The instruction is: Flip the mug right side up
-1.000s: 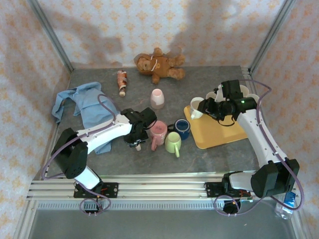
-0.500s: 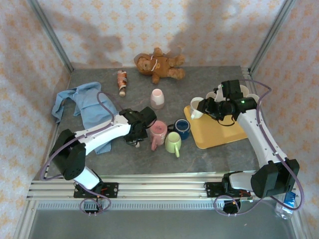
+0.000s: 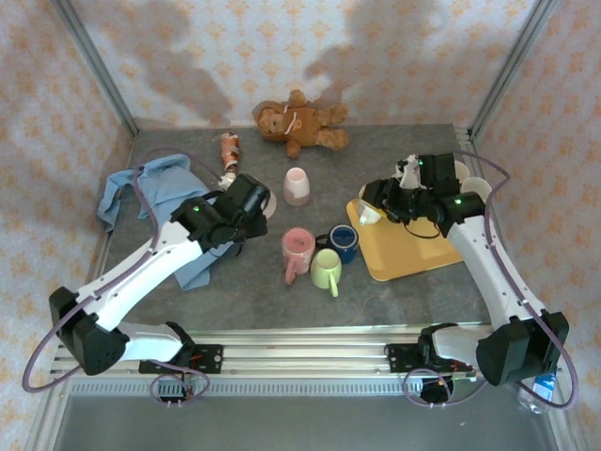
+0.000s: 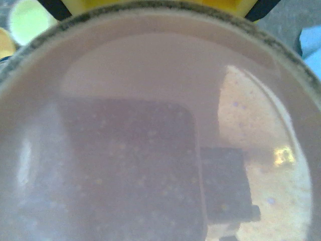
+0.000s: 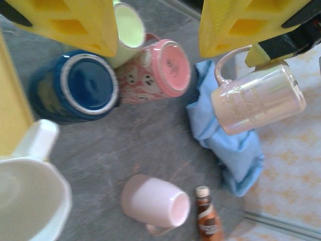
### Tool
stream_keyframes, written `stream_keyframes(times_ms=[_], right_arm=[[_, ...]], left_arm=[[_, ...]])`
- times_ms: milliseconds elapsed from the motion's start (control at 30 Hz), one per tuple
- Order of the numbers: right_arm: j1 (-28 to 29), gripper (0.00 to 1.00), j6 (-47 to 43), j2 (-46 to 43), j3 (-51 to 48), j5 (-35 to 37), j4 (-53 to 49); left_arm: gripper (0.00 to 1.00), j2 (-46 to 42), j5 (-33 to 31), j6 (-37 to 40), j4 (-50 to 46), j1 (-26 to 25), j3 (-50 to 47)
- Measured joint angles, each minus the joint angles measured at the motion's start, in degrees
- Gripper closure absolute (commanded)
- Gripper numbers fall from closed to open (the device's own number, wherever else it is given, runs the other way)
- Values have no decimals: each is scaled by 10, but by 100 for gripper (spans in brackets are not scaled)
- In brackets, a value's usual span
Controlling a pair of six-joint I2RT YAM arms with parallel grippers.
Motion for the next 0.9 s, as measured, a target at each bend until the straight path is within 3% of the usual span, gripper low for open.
stream_keyframes(times_ms=[233,400,567,900], right_arm=[[38,54,95,1,-27,-70,149],[58,52,138,10,-27,-98,253],[62,52,178,30,-32,-124,383],[62,54,201,101,-32,-171,547]], left_arm=[[100,-59,41,114,120,39,5],[100,-73,118,170,225,75,5],[100,-69,194,176,296,123,5],[100,-63,298,170,392,170,2]])
